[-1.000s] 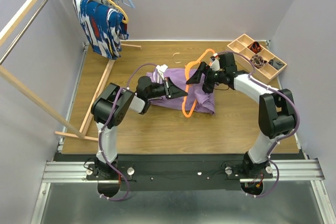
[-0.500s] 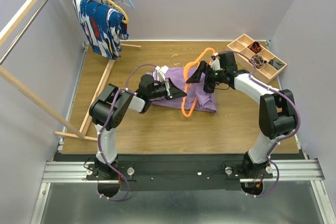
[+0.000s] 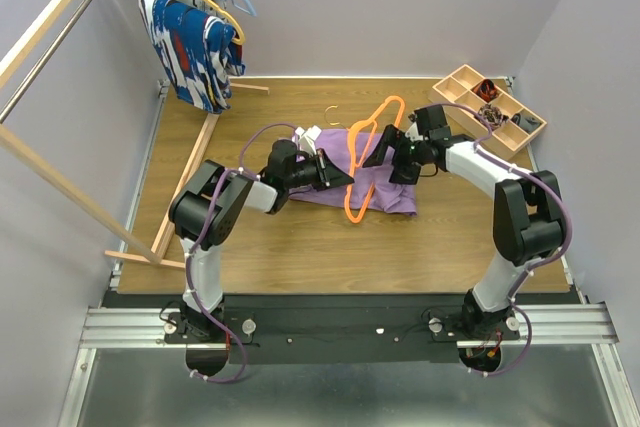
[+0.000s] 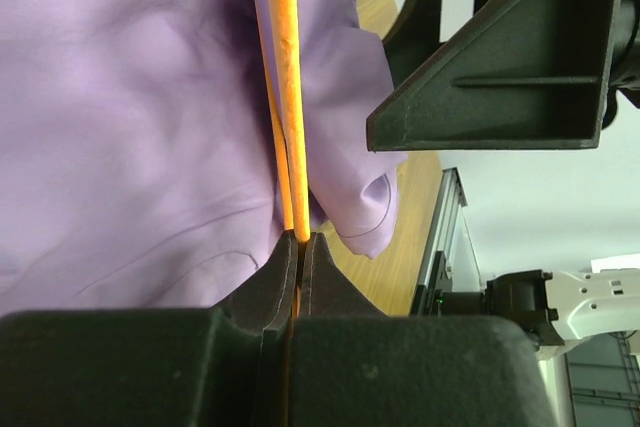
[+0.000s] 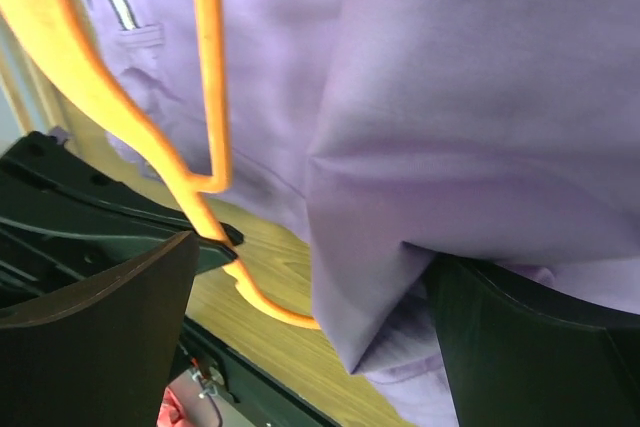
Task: Place the trousers on the hanger
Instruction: Place trousers on hanger
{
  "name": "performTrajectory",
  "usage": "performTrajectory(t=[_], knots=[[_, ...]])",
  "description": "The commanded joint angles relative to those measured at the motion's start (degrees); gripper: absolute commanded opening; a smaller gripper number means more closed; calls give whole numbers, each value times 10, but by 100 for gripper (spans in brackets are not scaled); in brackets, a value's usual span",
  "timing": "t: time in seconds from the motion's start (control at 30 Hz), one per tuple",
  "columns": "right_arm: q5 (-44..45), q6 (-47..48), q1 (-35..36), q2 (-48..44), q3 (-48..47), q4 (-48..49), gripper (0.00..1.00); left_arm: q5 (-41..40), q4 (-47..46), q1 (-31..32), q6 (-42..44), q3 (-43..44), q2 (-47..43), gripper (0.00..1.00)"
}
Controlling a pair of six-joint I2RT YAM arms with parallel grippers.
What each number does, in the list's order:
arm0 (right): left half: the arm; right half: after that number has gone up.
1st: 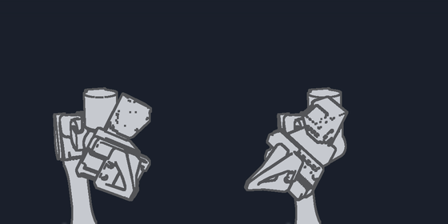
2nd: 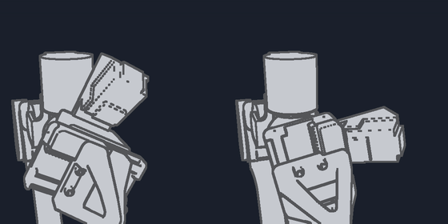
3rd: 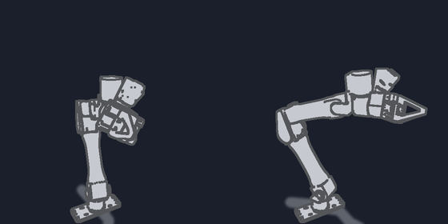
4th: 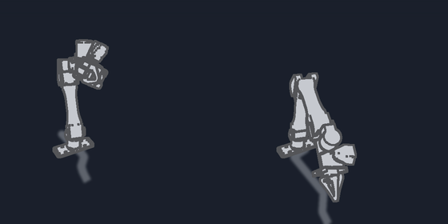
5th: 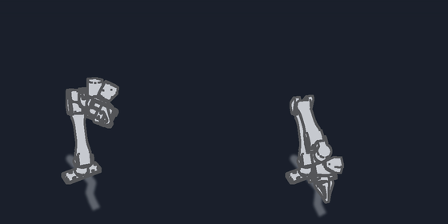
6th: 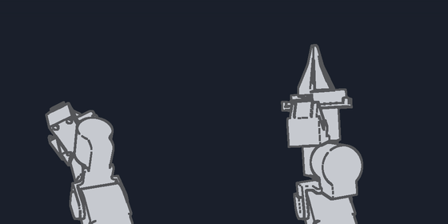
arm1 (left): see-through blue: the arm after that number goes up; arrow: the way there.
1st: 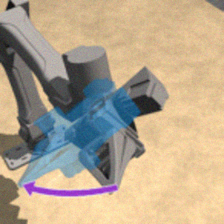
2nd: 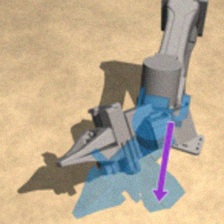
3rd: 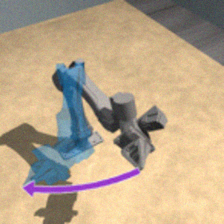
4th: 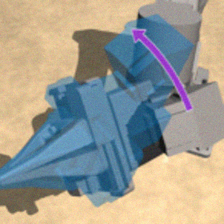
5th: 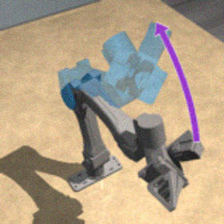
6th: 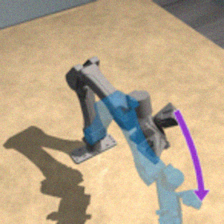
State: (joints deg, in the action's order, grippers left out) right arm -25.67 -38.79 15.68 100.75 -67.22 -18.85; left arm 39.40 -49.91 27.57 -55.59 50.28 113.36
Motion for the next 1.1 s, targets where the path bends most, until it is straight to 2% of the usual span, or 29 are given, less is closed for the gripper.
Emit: performTrajectory(t=[0.0,0.2,0.47,0.53,0.67,1.07], knots=[[43,21,1,-28,-6,-43,100,-27,10,1,28,22,-29,0],[19,20,1,-50,-15,-65,100,-31,26,1,33,30,-27,0],[75,22,1,-76,-11,-109,99,-34,47,2,45,39,-28,0],[103,22,-1,-81,-10,-119,98,-36,59,2,50,43,-30,0],[106,22,-24,-93,-6,-119,94,-37,68,6,52,48,-31,0],[-15,53,-27,-55,-93,-60,82,-55,126,14,71,67,-45,0]])
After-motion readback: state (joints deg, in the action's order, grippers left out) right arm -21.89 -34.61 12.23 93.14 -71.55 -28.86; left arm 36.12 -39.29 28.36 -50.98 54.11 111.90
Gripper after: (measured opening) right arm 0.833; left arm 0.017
